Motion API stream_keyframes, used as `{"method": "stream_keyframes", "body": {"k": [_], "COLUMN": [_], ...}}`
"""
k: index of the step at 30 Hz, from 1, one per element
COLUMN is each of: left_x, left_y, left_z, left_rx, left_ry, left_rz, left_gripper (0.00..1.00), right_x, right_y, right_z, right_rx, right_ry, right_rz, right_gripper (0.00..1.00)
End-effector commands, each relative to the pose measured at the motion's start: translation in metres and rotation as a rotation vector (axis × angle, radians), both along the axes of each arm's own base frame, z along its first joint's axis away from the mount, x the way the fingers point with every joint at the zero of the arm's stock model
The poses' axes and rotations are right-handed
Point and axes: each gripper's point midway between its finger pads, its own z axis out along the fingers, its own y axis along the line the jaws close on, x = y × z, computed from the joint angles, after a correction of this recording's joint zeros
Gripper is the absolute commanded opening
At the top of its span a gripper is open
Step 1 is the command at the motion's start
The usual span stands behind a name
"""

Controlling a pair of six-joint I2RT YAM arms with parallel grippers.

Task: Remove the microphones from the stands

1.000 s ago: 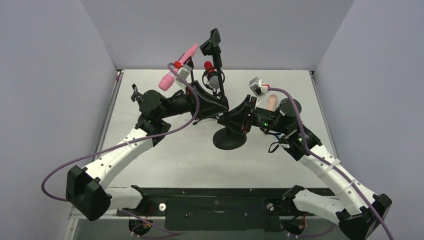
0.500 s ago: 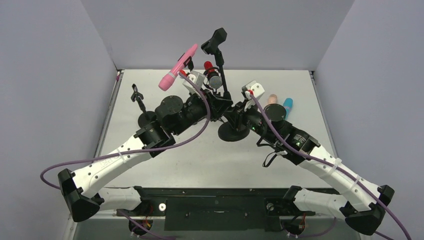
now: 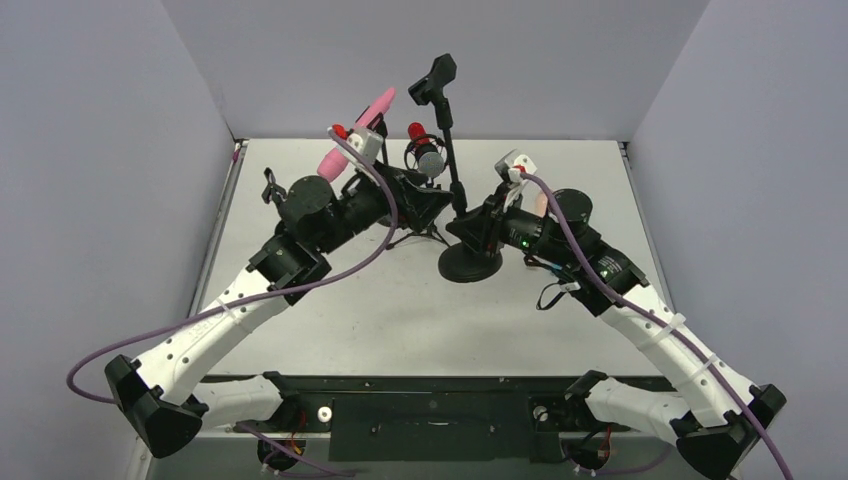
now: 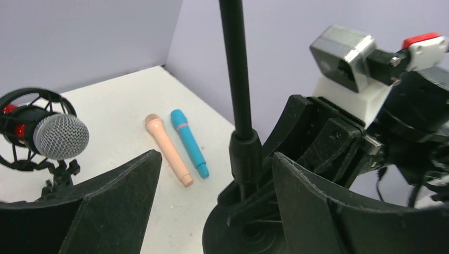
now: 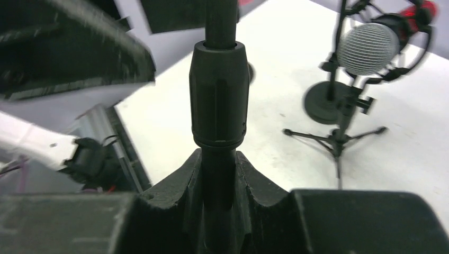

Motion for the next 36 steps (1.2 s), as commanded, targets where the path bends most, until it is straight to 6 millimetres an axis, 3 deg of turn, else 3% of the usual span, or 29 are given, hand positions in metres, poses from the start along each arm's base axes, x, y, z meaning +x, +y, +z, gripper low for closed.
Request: {"method": "stream_keyframes", "body": {"k": [1,12,25,29,33,34,36], "left_x": [-0.039,-0.08,-0.087,-0.086,-0.08,-0.078,-0.067], "left_y": [0.005,-0.003,0.004,0.003,0.002,0.002,0.0], "left_z": [0.045,0.054,0.068,0.066,0.064,0.064,0.058], "left_rx": [-0.132,-0.228,-0.287,-0.288,-0.279,-0.274,-0.258], "left_ry": [-0.108,-0.123,-0.145,-0.134,-0.109,-0.12,-0.077], "left_rz": [-0.287,-0.686,-0.739,-0.742,-0.709,-0.694,-0.625], "left_gripper": [0.75,0.68,0.54,0.42,0.17,0.04,0.0], "right_x": [-0.045,-0.062,-0.066,-0.064,-0.06,-0.059,-0.052], "right_y": [0.017,0.025,0.025,0.025,0.024,0.024,0.023], "right_z": [0.064,0.086,0.081,0.08,0.079,0.077,0.07], "right_rx": [0.203,0.324,0.321,0.322,0.315,0.301,0.268], "right_ry": [-0.103,-0.096,-0.086,-0.083,-0.086,-0.082,-0.075], "right_rz": [0.263,0.403,0.429,0.416,0.391,0.382,0.34], "right_gripper": [0.0,0.0,0.0,0.0,0.0,0.0,0.0]}}
